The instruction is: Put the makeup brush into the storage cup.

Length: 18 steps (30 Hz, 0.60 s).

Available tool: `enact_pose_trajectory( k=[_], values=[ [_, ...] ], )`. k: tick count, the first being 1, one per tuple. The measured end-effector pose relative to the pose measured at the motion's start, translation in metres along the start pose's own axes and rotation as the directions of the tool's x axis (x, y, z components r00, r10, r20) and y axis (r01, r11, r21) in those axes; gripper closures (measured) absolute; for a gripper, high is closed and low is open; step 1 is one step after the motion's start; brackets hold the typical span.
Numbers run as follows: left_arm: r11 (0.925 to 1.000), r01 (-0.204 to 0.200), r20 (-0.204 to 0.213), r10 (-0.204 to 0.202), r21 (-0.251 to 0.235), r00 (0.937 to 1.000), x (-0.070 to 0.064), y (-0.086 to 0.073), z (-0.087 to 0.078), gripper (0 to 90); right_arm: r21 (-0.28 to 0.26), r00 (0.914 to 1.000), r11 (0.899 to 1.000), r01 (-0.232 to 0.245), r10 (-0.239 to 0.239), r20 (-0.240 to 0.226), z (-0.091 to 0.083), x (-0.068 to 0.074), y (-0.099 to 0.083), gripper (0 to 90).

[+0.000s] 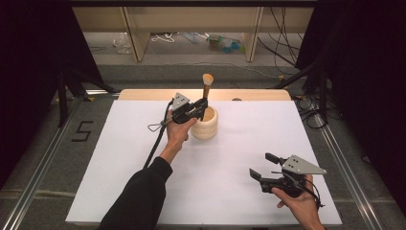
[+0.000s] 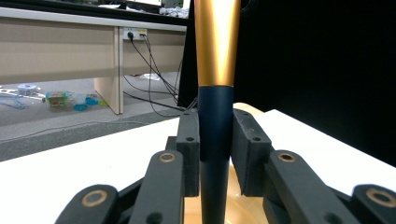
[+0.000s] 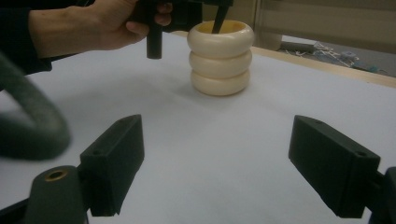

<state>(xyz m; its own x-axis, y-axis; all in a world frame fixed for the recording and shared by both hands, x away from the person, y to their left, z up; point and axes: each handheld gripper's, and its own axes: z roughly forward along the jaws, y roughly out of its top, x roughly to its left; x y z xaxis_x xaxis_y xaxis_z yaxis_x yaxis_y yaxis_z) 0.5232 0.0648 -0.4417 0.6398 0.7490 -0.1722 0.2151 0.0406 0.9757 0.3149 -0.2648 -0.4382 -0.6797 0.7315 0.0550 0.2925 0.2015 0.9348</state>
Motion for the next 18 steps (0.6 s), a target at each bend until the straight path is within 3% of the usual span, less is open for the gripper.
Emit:
enact_pose_trajectory(
  k=[18],
  values=[
    [0.9998,0.0,-0.007,0.0,0.021,1.0,0.002,-0.0092,0.0008,74.0,0.0,1.0,1.0,0.0,0.0,-0.001,0.0,0.0,-0.0001,19.5]
  ],
)
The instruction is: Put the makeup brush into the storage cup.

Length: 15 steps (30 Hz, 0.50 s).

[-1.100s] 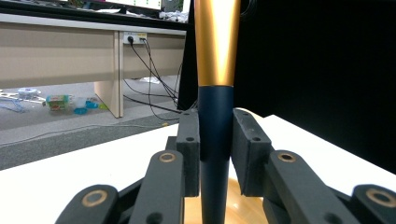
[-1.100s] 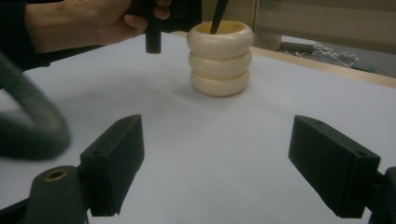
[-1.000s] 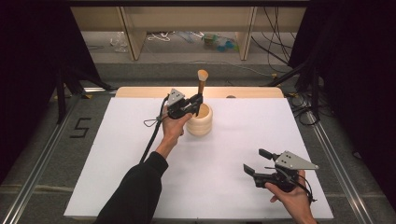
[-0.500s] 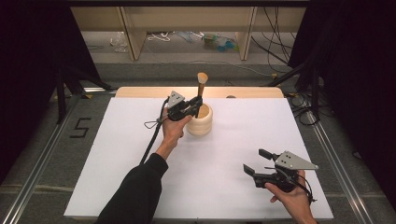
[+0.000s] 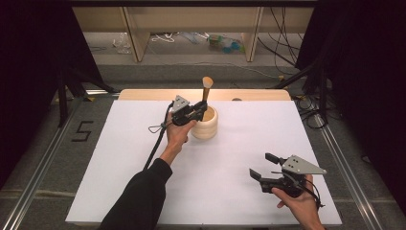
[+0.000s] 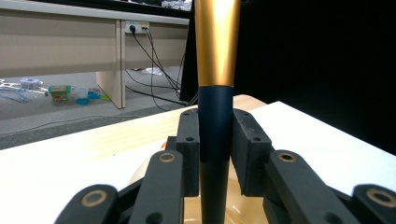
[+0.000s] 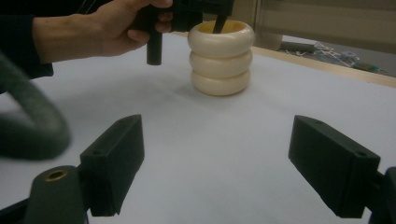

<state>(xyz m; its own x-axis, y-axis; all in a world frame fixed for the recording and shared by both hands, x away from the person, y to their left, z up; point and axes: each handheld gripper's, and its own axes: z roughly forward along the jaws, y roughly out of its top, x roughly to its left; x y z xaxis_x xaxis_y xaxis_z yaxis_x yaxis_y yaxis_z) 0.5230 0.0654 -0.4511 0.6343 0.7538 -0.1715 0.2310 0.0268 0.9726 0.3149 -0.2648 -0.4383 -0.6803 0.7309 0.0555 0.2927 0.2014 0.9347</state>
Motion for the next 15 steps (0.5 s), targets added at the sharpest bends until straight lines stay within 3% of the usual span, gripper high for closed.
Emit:
enact_pose_trajectory(
  k=[5,8,10,12,15],
  values=[
    [0.9995,-0.011,0.001,0.011,0.029,0.9999,0.0001,-0.0028,0.0006,73.7,-0.003,1.0,1.0,0.0,0.0,-0.001,0.0003,0.0,-0.0002,19.5],
    [0.9988,-0.038,-0.006,0.038,0.03,0.9993,-0.0005,-0.0028,0.0007,70.9,-0.002,1.0,1.0,0.0,0.0,-0.001,0.0003,0.0,-0.0002,19.5],
    [0.9994,-0.024,-0.017,0.024,0.025,0.9996,-0.0003,-0.001,-0.0004,62.9,-0.006,1.0,1.0,-0.002,0.002,-0.003,0.0008,0.0,-0.0004,19.5],
    [0.9994,-0.029,-0.009,0.029,0.019,0.9995,0.0008,0.0012,-0.0023,65.9,-0.008,1.0,1.0,0.0,0.0,0.001,0.0007,0.0001,-0.0003,19.5],
    [0.9996,-0.025,-0.013,0.025,0.017,0.9996,0.0021,0.0026,-0.0037,62.4,-0.003,1.0,1.0,0.003,-0.003,0.006,0.0003,0.0001,-0.0002,19.5]
  ],
)
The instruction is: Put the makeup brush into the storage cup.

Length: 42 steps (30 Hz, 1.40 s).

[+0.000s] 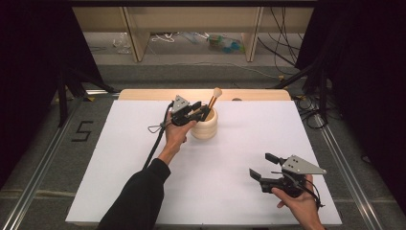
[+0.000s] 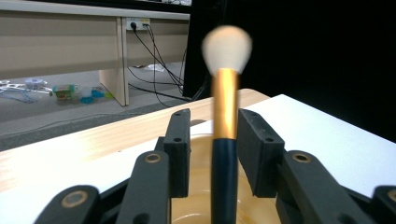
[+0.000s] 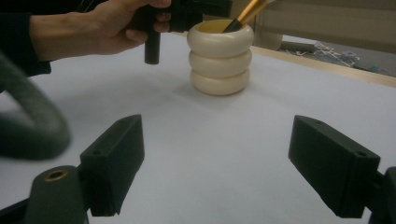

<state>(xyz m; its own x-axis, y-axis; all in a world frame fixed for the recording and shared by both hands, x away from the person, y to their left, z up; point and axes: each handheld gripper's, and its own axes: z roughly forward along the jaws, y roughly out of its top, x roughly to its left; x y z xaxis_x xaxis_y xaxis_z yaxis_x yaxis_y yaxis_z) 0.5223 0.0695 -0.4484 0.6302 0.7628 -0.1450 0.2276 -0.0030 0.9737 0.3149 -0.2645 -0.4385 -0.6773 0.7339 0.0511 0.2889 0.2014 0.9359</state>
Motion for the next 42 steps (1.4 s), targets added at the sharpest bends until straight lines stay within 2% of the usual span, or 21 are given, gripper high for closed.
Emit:
enact_pose_trajectory(
  k=[1,7,14,15,17,20,26,35,36,38,42],
  values=[
    [1.0,0.0,-0.002,0.0,-0.004,1.0,0.001,0.001,-0.001,63.0,-0.014,0.9998,1.0,-0.012,0.011,-0.016,0.002,0.0,0.0,19.5],
    [0.9999,-0.006,0.004,0.006,-0.008,1.0,0.002,0.003,-0.003,64.2,-0.008,0.9999,1.0,-0.007,0.007,-0.014,0.001,0.0,0.0,19.5],
    [0.9999,0.011,0.004,-0.011,-0.003,0.9999,0.003,0.004,-0.004,63.0,-0.021,0.9998,1.0,-0.01,0.01,-0.015,0.002,0.0,-0.001,19.5],
    [0.9999,0.01,0.005,-0.01,-0.003,0.9999,0.003,0.004,-0.005,62.4,0.0,1.0,1.0,-0.001,0.001,-0.005,0.0,0.0,0.0,19.5],
    [1.0,0.008,0.005,-0.008,-0.005,1.0,0.004,0.005,-0.006,62.0,-0.001,1.0,1.0,-0.003,0.003,-0.007,0.0,0.0,0.0,19.5],
    [0.9997,0.023,0.006,-0.023,-0.005,0.9997,0.005,0.007,-0.007,59.0,-0.021,0.9999,1.0,-0.009,0.009,-0.015,0.002,0.0,-0.001,19.5],
    [0.9999,0.014,0.011,-0.014,0.008,0.9998,0.006,0.009,-0.011,55.2,-0.02,0.9999,1.0,-0.009,0.008,-0.014,0.002,0.0,-0.001,19.5],
    [0.9994,0.025,0.026,-0.025,0.026,0.9993,0.004,0.015,-0.018,46.5,-0.013,0.9999,1.0,-0.01,0.01,-0.013,0.002,0.0,-0.001,19.5],
    [0.9991,0.031,0.038,-0.032,0.029,0.9988,0.004,0.017,-0.021,46.2,-0.01,0.9999,1.0,-0.008,0.008,-0.01,0.001,0.0,-0.001,19.5],
    [0.9994,0.014,0.037,-0.016,0.033,0.9992,0.003,0.02,-0.025,46.2,-0.011,0.9999,1.0,-0.007,0.007,-0.01,0.001,0.0,-0.001,19.5],
    [0.9989,0.023,0.046,-0.025,0.04,0.9987,0.004,0.023,-0.033,45.6,-0.01,0.9999,1.0,-0.01,0.01,-0.009,0.002,0.0,-0.001,19.5]
  ],
)
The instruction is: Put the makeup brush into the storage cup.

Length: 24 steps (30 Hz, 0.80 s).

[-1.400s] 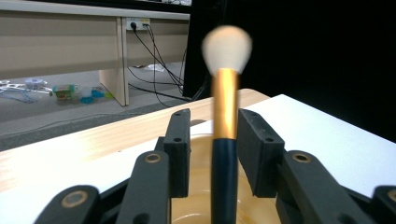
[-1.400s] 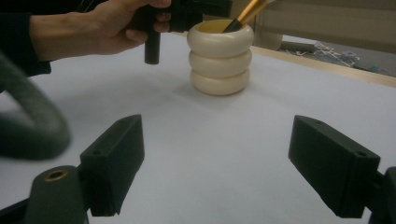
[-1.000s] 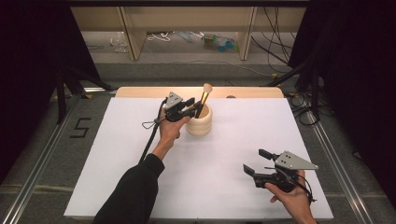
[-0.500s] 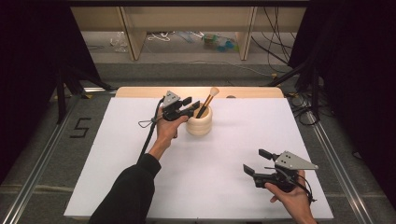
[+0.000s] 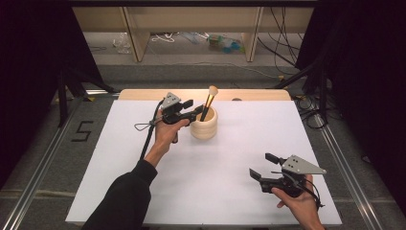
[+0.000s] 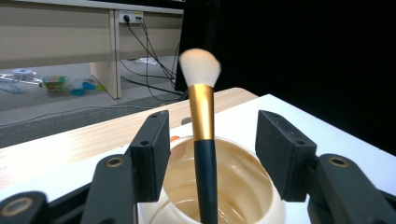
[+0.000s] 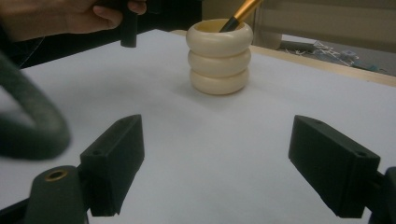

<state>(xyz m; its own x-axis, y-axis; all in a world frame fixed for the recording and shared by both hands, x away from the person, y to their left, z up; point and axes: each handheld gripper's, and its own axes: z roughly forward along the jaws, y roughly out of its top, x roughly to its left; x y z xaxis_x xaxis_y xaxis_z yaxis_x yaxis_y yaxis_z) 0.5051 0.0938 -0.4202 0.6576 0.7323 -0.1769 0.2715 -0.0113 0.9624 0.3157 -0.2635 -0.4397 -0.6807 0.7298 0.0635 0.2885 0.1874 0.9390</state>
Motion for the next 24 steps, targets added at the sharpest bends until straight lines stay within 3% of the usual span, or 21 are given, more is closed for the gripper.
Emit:
enact_pose_trajectory(
  k=[1,3,4,12,24],
  values=[
    [1.0,0.004,0.003,-0.004,0.001,1.0,0.0,0.001,-0.003,45.5,-0.009,1.0,1.0,0.001,-0.001,-0.002,0.001,0.0,0.0,19.5],
    [0.9999,0.012,0.008,-0.012,0.003,0.9999,0.001,0.001,-0.008,44.5,0.032,0.9999,0.999,0.009,-0.01,0.013,-0.003,0.0,0.001,19.5],
    [0.9999,0.014,0.012,-0.014,0.006,0.9998,0.002,0.001,-0.01,43.6,-0.003,1.0,1.0,-0.002,0.002,0.0,0.0,0.0,0.0,19.5],
    [0.9994,0.021,0.018,-0.021,0.027,0.9996,0.006,-0.001,-0.029,39.5,0.001,1.0,1.0,0.001,-0.001,0.003,0.0,0.0,0.0,19.5],
    [0.9989,-0.025,0.031,0.023,0.041,0.9992,0.001,-0.004,-0.051,37.1,0.004,0.9999,1.0,0.004,-0.004,0.013,-0.001,0.0,0.0,19.5]
  ],
)
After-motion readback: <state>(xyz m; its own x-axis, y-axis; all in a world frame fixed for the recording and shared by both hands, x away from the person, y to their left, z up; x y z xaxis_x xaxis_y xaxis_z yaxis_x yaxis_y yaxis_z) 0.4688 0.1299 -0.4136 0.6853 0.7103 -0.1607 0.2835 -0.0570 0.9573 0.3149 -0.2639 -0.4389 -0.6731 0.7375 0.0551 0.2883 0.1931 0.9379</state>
